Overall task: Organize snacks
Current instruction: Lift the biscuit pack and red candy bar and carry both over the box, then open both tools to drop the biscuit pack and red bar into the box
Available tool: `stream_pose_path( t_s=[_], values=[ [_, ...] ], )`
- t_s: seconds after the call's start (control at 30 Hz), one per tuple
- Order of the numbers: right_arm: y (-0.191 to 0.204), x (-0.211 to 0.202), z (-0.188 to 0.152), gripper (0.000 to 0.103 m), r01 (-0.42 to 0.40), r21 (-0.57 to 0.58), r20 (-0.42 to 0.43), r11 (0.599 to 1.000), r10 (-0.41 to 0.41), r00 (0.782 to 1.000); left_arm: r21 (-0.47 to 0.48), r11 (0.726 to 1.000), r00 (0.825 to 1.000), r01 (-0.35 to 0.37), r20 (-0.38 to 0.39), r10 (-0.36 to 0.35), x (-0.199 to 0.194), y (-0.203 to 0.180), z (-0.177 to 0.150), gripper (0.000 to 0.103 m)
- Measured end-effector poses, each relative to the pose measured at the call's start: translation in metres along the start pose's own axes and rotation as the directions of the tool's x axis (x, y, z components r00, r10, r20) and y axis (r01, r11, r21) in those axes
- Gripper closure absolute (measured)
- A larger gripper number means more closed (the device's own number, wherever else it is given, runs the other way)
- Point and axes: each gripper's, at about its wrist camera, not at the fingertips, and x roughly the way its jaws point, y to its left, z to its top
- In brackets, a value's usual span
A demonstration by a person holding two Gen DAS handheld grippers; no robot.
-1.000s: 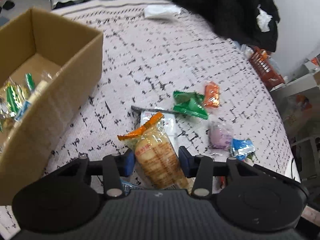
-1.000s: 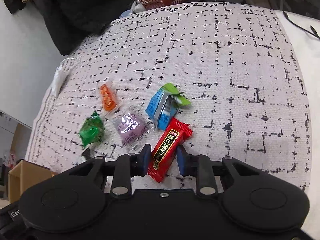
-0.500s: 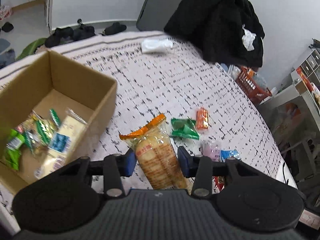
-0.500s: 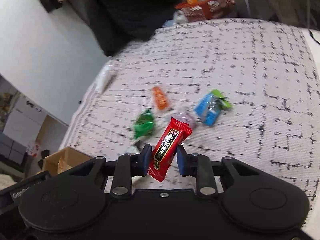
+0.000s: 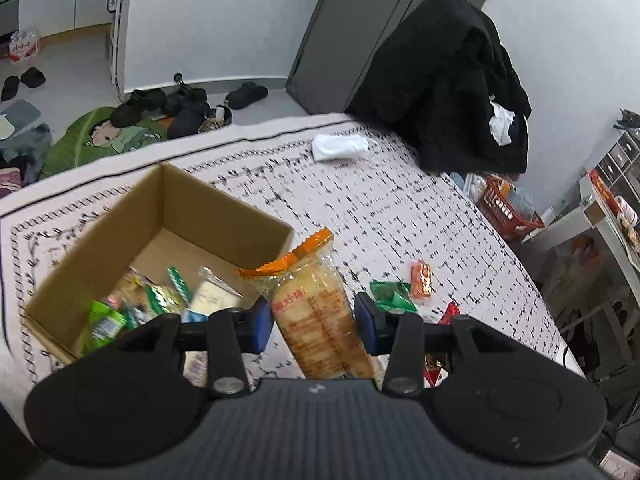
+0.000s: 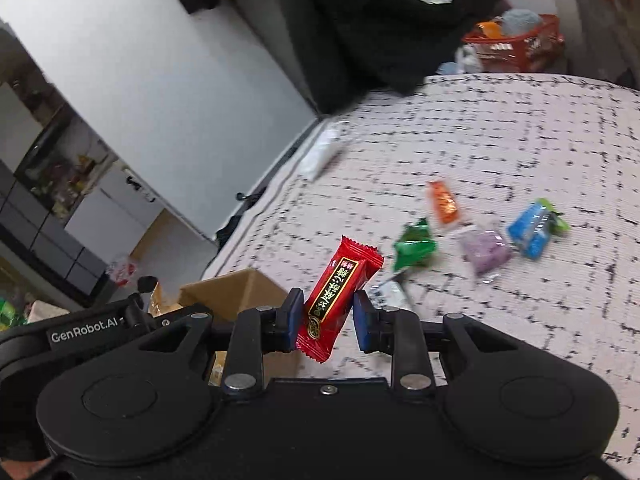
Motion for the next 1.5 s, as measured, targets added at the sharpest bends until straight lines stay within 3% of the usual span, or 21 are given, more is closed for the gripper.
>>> stream_pose_path(
  t_s=[0.4,0.8,1.4,1.5],
  values=[
    [0.055,0.003,-0.014,0.076,-0.072,-0.107,-0.003,0.992,0.073,0.997,-0.016,1.0,0.999,-0.024,0.04,0.024,-0.029,0.045,0.021,0.061],
    [0.109,0.017,-0.039,0.076,-0.084,-0.221,-0.048,0.972,0.075,0.996,-0.06,0.997,0.999,-0.041,0.012,0.042,-0.037,0.098,0.025,0.061],
    [0.129,0.042,-0.057,0.076,-0.037,-0.269,-0.101,0.963,0.01,0.995,-0.094,0.995,0.999,-0.018,-0.035,0.014,-0.021,0.137,0.028,0.06],
    [0.127,0.044,-0.057,0.076,-0.028,-0.264,-0.106,0.964,0.0,0.994,-0.101,0.995,0.998,0.011,-0.057,-0.017,-0.015,0.141,0.026,0.057]
  ],
)
